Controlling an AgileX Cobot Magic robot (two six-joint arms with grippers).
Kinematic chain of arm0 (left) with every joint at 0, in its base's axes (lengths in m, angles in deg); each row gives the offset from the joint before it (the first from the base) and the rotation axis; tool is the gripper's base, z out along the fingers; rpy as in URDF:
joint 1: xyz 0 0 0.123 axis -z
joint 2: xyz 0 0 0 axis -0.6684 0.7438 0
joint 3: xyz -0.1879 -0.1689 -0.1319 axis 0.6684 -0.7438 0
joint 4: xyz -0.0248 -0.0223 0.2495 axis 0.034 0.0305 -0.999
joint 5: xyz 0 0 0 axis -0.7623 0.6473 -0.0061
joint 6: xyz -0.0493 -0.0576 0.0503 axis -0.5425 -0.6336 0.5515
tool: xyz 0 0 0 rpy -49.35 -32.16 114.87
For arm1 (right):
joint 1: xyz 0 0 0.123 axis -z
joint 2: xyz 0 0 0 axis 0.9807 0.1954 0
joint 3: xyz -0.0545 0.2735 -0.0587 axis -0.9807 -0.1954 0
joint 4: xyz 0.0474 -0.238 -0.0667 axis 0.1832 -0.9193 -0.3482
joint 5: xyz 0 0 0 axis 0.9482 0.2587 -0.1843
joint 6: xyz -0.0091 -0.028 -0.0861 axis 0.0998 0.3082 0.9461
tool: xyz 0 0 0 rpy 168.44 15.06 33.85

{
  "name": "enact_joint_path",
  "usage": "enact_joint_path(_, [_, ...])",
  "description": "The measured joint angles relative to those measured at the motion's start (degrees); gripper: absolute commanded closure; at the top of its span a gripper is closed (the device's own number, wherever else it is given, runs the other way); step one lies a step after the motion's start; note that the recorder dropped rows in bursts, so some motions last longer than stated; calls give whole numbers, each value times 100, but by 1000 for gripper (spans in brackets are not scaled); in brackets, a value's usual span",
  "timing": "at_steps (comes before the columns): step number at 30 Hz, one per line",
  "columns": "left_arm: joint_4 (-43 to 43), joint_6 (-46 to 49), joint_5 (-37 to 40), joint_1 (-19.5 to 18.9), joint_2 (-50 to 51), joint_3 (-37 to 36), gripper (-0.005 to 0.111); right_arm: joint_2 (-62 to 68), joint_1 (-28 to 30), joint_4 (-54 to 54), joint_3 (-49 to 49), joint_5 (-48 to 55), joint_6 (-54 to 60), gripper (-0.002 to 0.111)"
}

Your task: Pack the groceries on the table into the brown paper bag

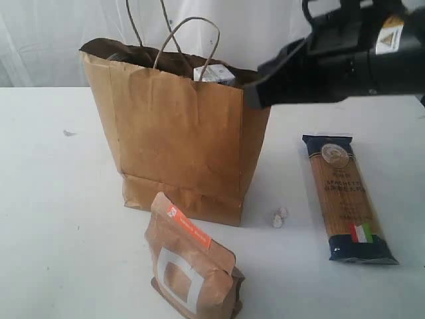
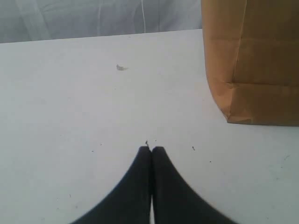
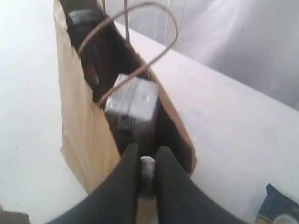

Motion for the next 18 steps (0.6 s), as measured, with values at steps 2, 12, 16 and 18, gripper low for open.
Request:
enact_joint_path(2, [0, 0, 0, 0, 0, 0, 107, 130, 0, 0, 368, -5, 0, 108])
enact_joint_path(12, [0, 0, 0, 0, 0, 0, 107, 1087, 0, 11, 1265, 510, 0, 108])
enact_joint_path(16, [0, 0, 0, 0, 0, 0, 107, 1307, 0, 11, 1453, 703, 0, 108])
enact_joint_path(18, [0, 0, 0, 0, 0, 0, 107, 1380, 0, 11, 1523, 767, 0, 108])
